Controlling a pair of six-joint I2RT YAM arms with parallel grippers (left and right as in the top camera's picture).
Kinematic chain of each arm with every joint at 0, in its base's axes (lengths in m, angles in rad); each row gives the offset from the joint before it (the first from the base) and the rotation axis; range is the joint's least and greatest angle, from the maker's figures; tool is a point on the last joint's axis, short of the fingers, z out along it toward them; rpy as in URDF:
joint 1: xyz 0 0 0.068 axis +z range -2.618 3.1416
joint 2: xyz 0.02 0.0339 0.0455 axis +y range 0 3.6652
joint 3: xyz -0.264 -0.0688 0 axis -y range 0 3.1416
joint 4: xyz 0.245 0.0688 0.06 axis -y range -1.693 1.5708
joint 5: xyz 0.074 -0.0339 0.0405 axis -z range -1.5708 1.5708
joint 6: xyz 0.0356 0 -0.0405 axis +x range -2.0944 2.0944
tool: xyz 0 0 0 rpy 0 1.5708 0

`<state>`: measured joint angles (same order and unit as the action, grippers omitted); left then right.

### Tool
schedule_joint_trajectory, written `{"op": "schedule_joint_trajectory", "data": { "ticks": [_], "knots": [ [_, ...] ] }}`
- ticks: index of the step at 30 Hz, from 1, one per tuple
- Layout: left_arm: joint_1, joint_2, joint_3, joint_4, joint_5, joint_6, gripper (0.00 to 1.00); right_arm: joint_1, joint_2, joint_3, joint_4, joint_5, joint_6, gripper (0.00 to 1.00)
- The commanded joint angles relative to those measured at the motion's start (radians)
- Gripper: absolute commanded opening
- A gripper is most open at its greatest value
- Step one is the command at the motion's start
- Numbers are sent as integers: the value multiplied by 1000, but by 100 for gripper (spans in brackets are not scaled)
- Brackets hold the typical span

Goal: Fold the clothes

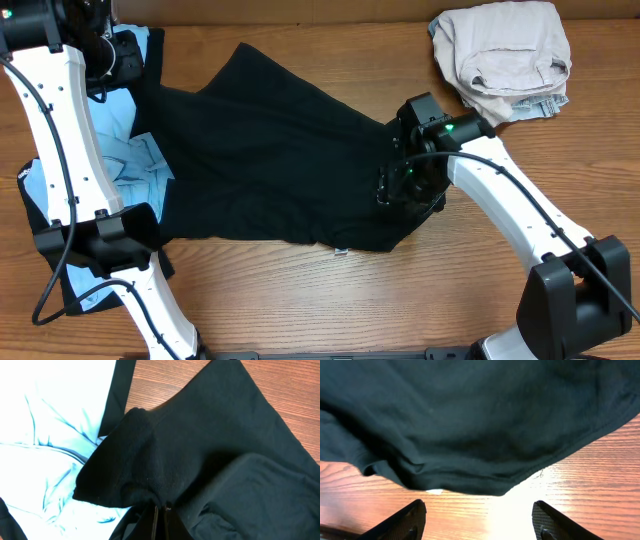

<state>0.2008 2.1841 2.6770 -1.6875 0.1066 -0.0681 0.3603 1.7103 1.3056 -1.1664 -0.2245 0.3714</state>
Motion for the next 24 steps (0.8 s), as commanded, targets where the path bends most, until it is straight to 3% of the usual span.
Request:
{"op": "schedule_joint_trajectory", "data": {
  "ticks": [1,10,21,24],
  "knots": [
    [-22,-27,9,-2,-13,32,4,-8,-6,-66,58,26,29,72],
    [-41,-27,9,-2,-13,46,4,-16,40,-257,287,105,78,72],
    [-45,-26,9,-2,-15,47,4,-105,156,-272,403,142,74,66],
    [-44,-20,8,-2,-79,46,4,-138,194,-272,411,142,74,66]
  ]
}}
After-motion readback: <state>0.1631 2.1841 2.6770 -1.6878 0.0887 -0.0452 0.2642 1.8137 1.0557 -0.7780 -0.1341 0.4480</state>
